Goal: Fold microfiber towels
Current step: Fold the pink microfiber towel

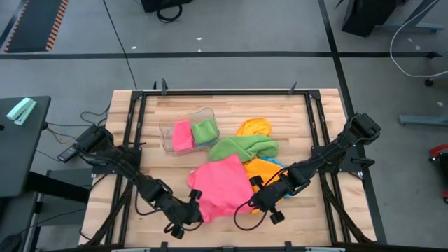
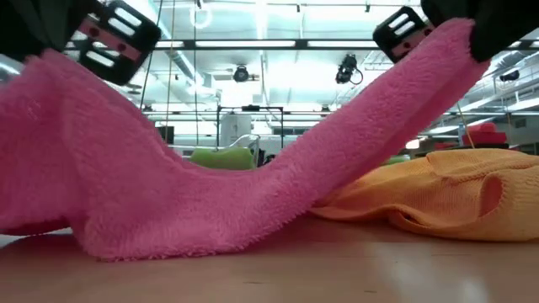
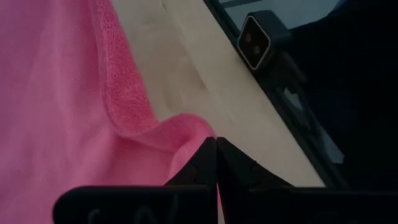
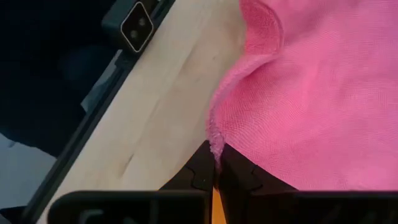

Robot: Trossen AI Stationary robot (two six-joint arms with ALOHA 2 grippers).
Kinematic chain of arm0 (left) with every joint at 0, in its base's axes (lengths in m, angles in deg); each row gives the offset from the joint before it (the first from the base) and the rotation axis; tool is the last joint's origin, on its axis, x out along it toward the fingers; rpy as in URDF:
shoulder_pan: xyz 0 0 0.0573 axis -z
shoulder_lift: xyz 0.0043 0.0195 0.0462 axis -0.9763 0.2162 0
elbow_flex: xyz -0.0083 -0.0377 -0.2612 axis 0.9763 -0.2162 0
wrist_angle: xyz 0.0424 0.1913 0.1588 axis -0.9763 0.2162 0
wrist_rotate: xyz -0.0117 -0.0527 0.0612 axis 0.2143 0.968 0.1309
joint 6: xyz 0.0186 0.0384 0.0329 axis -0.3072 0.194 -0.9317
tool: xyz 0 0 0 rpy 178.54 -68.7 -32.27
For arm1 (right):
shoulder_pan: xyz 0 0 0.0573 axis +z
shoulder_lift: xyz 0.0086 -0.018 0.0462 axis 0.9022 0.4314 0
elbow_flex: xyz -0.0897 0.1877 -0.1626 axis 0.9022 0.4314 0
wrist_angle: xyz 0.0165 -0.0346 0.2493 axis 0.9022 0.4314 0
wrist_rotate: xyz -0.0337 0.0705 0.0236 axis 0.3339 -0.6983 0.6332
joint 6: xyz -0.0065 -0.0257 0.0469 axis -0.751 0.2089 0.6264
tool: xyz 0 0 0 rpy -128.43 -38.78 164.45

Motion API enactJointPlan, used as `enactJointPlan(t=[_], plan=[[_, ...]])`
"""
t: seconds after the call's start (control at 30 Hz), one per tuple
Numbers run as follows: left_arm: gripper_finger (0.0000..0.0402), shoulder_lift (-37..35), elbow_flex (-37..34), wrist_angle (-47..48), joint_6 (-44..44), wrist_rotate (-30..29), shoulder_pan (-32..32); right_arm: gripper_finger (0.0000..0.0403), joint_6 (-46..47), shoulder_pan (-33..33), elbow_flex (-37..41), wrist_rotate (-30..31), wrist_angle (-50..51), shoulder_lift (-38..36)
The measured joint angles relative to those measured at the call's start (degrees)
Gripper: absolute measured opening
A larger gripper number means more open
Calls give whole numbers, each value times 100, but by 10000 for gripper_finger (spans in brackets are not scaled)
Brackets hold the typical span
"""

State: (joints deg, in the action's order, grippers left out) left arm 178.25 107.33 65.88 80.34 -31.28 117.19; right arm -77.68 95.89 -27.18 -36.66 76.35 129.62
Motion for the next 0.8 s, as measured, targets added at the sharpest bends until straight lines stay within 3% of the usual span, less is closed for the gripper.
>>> enactJointPlan(t=[0.47, 0.8], plan=[[5, 279, -1, -518, -7, -4, -268, 23, 641, -4, 254, -216, 110, 44], [7, 279, -1, -747, -161, -32, -131, 23, 845, -18, 57, -491, 143, 31]])
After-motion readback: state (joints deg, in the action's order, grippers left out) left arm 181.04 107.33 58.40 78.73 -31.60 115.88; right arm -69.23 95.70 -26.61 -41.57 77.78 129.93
